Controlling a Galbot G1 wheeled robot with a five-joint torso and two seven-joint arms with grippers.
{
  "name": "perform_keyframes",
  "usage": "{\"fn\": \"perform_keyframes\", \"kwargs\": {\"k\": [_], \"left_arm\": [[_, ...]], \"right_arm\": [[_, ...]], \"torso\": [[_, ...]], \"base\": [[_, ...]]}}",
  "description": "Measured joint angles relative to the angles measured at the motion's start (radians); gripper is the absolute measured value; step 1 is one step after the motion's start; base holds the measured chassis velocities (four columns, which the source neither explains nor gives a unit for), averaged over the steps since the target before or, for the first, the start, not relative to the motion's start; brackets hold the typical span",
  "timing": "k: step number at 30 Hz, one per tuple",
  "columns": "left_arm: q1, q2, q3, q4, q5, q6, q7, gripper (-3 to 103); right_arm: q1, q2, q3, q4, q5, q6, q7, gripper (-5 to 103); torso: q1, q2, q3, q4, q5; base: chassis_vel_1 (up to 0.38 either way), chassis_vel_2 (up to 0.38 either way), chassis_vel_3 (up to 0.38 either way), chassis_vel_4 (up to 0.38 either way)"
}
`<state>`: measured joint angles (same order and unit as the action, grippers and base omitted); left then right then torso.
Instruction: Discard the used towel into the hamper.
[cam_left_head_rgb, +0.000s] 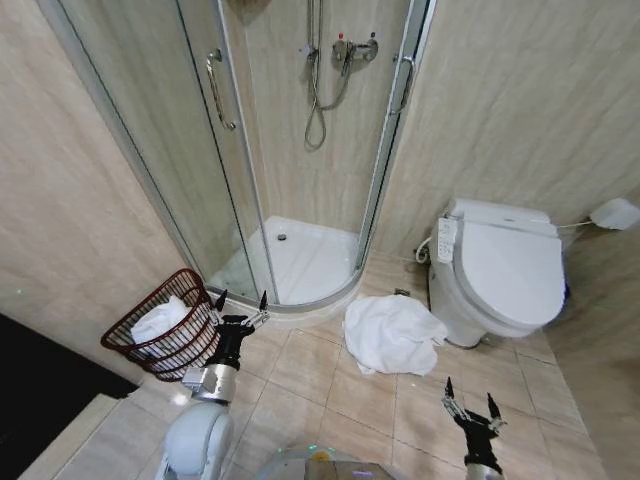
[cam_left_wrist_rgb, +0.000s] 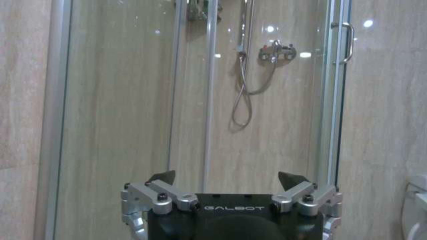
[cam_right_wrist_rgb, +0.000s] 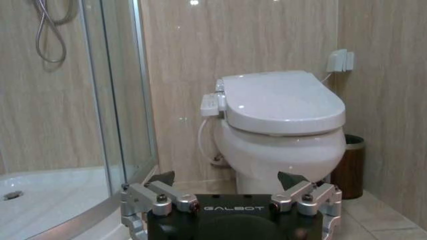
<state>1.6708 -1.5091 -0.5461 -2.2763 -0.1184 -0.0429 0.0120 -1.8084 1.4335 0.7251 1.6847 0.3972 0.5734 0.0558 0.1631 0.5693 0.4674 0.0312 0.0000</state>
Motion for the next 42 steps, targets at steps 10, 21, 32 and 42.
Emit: {"fn": "perform_keyframes", "kwargs": {"k": [10,21,32,42], "left_arm": [[0.0,0.0,0.0,0.0,0.0,0.0,0.0,100],[0.0,0.0,0.0,0.0,0.0,0.0,0.0,100],[0.0,0.0,0.0,0.0,0.0,0.0,0.0,100],[0.0,0.0,0.0,0.0,0.0,0.0,0.0,100]], "right_arm": [[0.0,0.002,0.0,-0.007,0.0,0.004,0.0,100],[0.01,0.002,0.0,-0.031,0.0,0.035,0.0,100],[0.028,-0.012,0.007,-0.074,-0.016,0.042,-0.002,100],[0.055,-0.038,0.02,-0.112,-0.024,0.048,-0.002,100]], "torso": [[-0.017,-0.042,-0.026,0.0001,0.0001],[-0.032,-0.081,-0.049,0.0003,0.0003],[-0.048,-0.121,-0.074,0.0001,0.0001],[-0.065,-0.164,-0.099,0.0001,0.0]], "base": [[-0.047,-0.053,0.073,0.062],[-0.123,-0.145,0.127,0.106],[0.028,0.018,-0.022,-0.007],[0.0,0.0,0.0,0.0]]}}
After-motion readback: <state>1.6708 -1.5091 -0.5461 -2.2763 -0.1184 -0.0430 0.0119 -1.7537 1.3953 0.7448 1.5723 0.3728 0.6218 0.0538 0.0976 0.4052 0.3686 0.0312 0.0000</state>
